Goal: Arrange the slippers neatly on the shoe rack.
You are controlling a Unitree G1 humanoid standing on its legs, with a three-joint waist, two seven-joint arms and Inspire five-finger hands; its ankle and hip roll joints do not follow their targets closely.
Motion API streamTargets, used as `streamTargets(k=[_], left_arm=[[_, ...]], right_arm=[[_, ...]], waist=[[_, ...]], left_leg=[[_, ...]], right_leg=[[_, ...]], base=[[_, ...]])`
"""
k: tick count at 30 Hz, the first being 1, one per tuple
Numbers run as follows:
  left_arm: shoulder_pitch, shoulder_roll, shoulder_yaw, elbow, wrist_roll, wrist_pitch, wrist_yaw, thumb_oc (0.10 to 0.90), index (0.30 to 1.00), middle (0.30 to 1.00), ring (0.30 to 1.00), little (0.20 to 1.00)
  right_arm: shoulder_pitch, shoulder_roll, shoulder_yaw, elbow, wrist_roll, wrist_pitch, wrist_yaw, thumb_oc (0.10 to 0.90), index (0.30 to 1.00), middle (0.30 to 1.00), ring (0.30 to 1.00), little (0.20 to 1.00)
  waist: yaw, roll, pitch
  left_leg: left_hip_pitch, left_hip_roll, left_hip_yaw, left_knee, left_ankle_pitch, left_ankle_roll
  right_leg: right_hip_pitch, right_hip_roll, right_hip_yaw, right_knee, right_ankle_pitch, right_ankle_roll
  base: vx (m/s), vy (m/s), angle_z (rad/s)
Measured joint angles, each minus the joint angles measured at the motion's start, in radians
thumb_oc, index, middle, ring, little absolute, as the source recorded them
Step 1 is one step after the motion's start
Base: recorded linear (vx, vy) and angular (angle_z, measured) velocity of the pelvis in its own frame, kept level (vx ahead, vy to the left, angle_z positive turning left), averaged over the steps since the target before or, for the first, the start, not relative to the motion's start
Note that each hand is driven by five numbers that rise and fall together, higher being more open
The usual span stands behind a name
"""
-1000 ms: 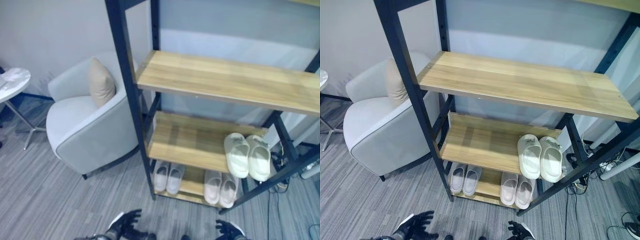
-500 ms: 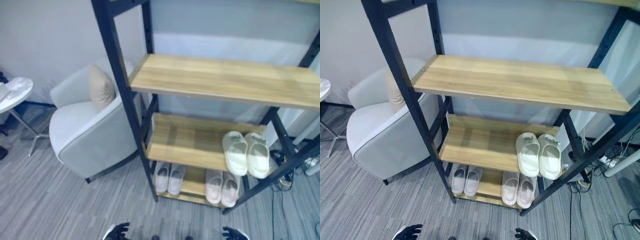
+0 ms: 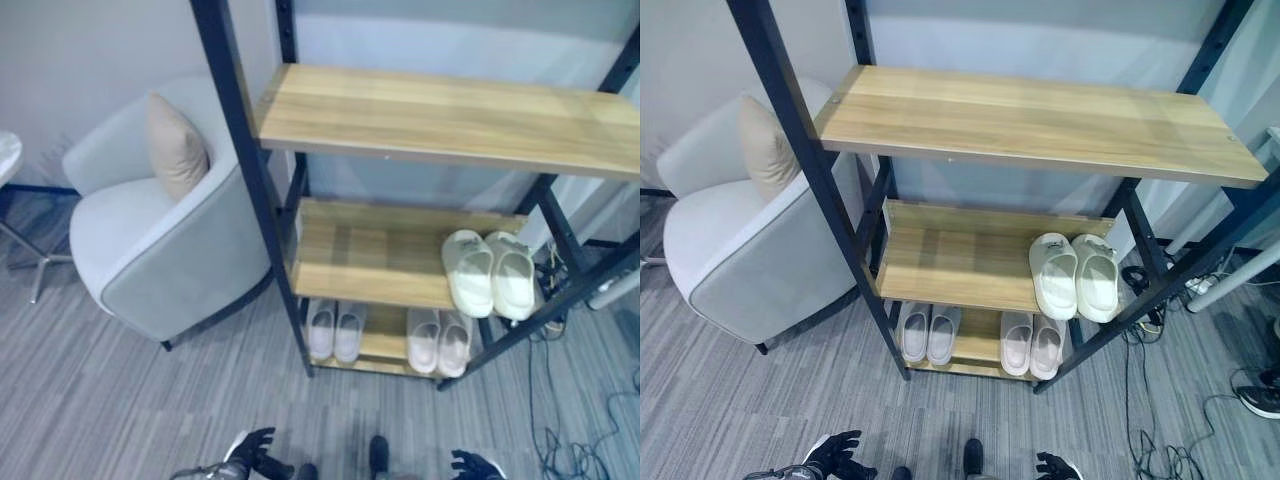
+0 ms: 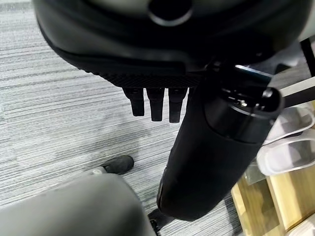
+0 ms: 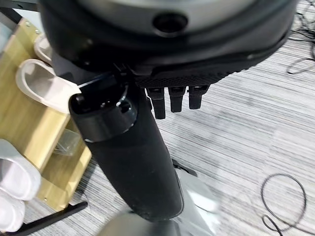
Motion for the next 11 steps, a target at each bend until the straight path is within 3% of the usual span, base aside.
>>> streamTargets(k=[2, 3, 4, 6, 7, 8, 11], left_arm=[[-0.005, 0.006, 0.005, 0.016, -0.001, 0.001, 0.003, 0.800, 0.900, 0.900, 0.900, 0.900], [-0.001, 0.009, 0.005, 0.017, 0.000, 0.002, 0.005, 0.800, 0.900, 0.900, 0.900, 0.900], [0.007, 0.010, 0.015, 0.015, -0.001, 0.001, 0.017, 0.800, 0.900, 0.900, 0.900, 0.900], [0.008, 0.016, 0.025, 0.016, -0.003, 0.002, 0.024, 0.800, 0.900, 0.900, 0.900, 0.900], [0.022, 0.027, 0.032, 0.016, -0.003, 0.002, 0.024, 0.800, 0.900, 0.900, 0.900, 0.900], [0.030, 0.030, 0.033, 0.024, -0.004, 0.006, 0.024, 0.800, 0.900, 0.900, 0.900, 0.900], [0.050, 0.016, 0.041, 0.032, -0.005, 0.015, 0.023, 0.800, 0.900, 0.900, 0.900, 0.900]], right_arm=[[-0.010, 0.000, -0.009, 0.014, 0.001, 0.001, 0.000, 0.800, 0.900, 0.900, 0.900, 0.900], [-0.010, 0.002, -0.009, 0.023, 0.001, 0.001, 0.000, 0.800, 0.900, 0.900, 0.900, 0.900], [-0.017, 0.001, -0.009, 0.035, 0.001, 0.005, 0.001, 0.800, 0.900, 0.900, 0.900, 0.900], [-0.014, 0.000, -0.010, 0.035, 0.001, 0.007, 0.000, 0.800, 0.900, 0.900, 0.900, 0.900], [-0.008, 0.003, -0.010, 0.035, 0.002, 0.008, 0.002, 0.800, 0.900, 0.900, 0.900, 0.900], [-0.007, 0.003, -0.011, 0.038, 0.002, 0.009, 0.003, 0.800, 0.900, 0.900, 0.900, 0.900], [0.007, 0.005, -0.010, 0.034, 0.001, 0.008, 0.004, 0.800, 0.900, 0.900, 0.900, 0.900]], waist=[[0.003, 0.009, 0.012], [0.005, 0.024, 0.016], [0.013, 0.040, 0.010], [0.031, 0.049, 0.005], [0.036, 0.031, -0.007], [0.034, 0.027, -0.012], [0.030, 0.042, -0.034]], left_leg=[[0.003, -0.005, 0.005, 0.011, -0.011, 0.025], [0.004, 0.007, 0.007, 0.006, -0.007, 0.034], [0.005, 0.032, 0.001, -0.004, 0.002, 0.028], [0.006, 0.050, -0.001, -0.009, 0.004, 0.021], [0.005, 0.041, -0.007, -0.014, 0.005, 0.013], [0.007, 0.041, -0.010, -0.021, 0.008, 0.005], [0.039, 0.067, -0.017, -0.051, 0.029, -0.025]], right_leg=[[-0.016, -0.006, 0.044, 0.062, -0.027, 0.032], [-0.019, -0.003, 0.062, 0.101, -0.060, 0.027], [-0.035, 0.028, 0.067, 0.216, -0.132, 0.025], [-0.019, 0.048, 0.064, 0.270, -0.193, 0.021], [0.032, 0.040, 0.064, 0.209, -0.212, 0.013], [0.083, 0.044, 0.065, 0.110, -0.205, -0.019], [0.177, 0.077, 0.063, -0.053, -0.121, -0.040]], base=[[-0.06, 0.007, 0.02], [0.02, -0.051, 0.09], [0.04, -0.058, 0.07], [0.04, -0.049, -0.03], [0.05, -0.066, -0.04], [0.06, -0.086, 0.07], [0.02, -0.041, 0.00]])
